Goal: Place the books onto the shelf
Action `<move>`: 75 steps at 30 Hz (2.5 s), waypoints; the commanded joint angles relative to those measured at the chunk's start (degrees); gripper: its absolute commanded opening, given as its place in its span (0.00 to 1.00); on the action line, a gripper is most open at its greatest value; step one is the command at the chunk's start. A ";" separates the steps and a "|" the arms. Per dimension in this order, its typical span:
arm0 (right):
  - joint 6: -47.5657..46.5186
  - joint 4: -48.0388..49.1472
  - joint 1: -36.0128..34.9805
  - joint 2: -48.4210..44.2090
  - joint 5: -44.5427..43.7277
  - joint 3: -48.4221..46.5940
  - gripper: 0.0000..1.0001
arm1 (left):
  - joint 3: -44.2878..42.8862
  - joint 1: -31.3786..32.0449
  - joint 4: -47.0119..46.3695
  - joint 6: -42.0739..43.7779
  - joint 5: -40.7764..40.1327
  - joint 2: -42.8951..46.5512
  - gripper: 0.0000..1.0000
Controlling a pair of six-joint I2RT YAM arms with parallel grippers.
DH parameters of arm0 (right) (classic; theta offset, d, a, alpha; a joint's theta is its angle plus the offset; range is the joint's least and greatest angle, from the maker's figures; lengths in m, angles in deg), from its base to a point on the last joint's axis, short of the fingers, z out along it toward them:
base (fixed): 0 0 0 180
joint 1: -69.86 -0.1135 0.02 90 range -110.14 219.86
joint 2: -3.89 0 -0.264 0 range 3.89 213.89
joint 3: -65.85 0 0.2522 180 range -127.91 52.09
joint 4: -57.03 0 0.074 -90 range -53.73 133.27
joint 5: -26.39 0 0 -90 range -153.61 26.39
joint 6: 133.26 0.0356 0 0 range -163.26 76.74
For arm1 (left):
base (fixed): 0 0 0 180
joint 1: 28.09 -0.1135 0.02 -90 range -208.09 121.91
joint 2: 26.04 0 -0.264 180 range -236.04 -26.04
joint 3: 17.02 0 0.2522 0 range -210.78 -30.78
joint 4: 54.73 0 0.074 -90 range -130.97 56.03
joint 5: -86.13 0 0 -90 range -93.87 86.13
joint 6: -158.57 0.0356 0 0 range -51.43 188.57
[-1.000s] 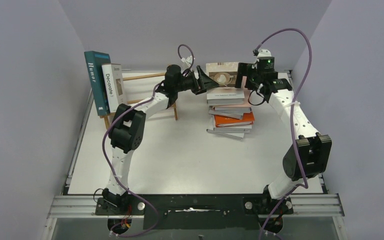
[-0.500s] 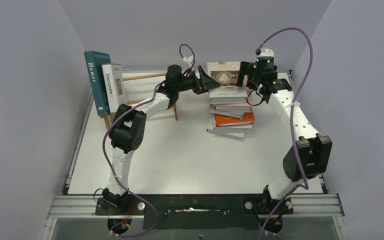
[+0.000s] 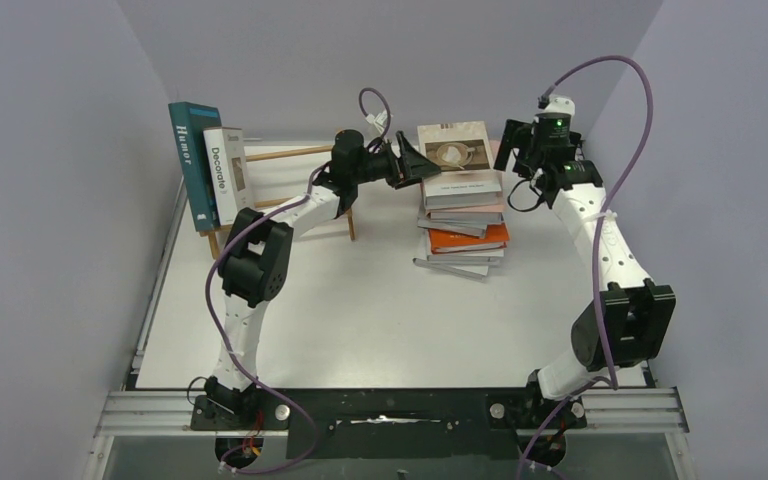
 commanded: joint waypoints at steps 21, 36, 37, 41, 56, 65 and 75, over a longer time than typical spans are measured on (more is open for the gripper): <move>-3.16 1.63 0.94 5.35 12.36 -3.04 0.98 | -3.63 0.07 -5.15 -0.64 2.86 0.25 0.79; -5.73 3.24 -1.11 1.75 13.37 -1.43 0.98 | -0.39 0.13 -4.91 2.34 2.33 5.97 0.70; -5.75 3.28 -1.32 1.50 13.40 -1.56 0.98 | 0.03 0.13 -4.60 2.91 2.13 6.83 0.67; -6.24 3.25 -2.53 0.77 13.23 -2.24 0.98 | 1.20 0.18 -1.78 6.44 1.47 10.40 0.59; -4.58 5.18 -6.20 -1.93 6.23 -2.44 0.98 | 5.03 -1.90 -1.07 9.17 0.33 20.85 0.08; -3.86 6.02 -3.69 -7.23 2.74 0.97 0.98 | -1.94 -5.64 21.54 26.68 -13.72 35.37 0.00; -3.61 6.75 -2.66 -7.94 4.77 3.15 0.98 | 7.54 -9.42 38.50 42.76 -52.33 49.26 0.00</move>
